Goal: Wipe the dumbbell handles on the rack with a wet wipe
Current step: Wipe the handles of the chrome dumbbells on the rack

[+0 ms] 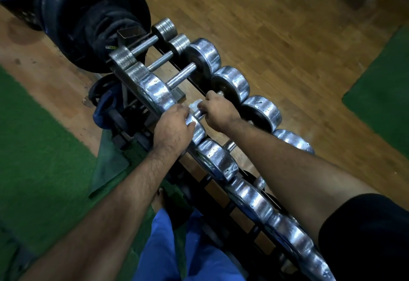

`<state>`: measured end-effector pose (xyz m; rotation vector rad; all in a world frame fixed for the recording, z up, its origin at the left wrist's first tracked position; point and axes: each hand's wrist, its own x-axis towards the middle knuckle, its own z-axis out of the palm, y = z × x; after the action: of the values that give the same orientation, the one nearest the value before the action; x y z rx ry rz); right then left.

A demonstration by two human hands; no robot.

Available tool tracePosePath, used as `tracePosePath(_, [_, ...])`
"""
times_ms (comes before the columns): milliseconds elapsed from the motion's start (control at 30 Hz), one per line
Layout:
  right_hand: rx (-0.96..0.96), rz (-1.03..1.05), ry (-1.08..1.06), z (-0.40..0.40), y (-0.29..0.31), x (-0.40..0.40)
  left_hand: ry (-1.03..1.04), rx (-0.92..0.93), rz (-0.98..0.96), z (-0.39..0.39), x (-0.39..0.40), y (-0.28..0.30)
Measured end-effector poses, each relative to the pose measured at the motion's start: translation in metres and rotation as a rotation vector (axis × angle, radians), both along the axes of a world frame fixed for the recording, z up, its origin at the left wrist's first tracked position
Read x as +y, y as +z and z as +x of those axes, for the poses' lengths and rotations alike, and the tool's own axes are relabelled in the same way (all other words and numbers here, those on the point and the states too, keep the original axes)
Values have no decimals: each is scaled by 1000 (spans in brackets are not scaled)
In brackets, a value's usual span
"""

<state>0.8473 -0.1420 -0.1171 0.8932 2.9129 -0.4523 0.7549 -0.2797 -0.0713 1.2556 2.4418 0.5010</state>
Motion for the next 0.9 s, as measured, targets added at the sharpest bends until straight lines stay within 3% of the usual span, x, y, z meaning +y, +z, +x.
tracePosePath(233, [110, -12, -102, 5, -2, 0, -11, 69, -70, 4, 10, 2])
tracePosePath(467, [61, 270, 21, 5, -5, -6, 17, 52, -65, 8, 9, 0])
tracePosePath(700, [98, -132, 98, 11, -7, -8, 29, 51, -52, 8, 8, -5])
tracePosePath(900, [22, 27, 318, 0, 2, 16, 25, 72, -50, 8, 8, -6])
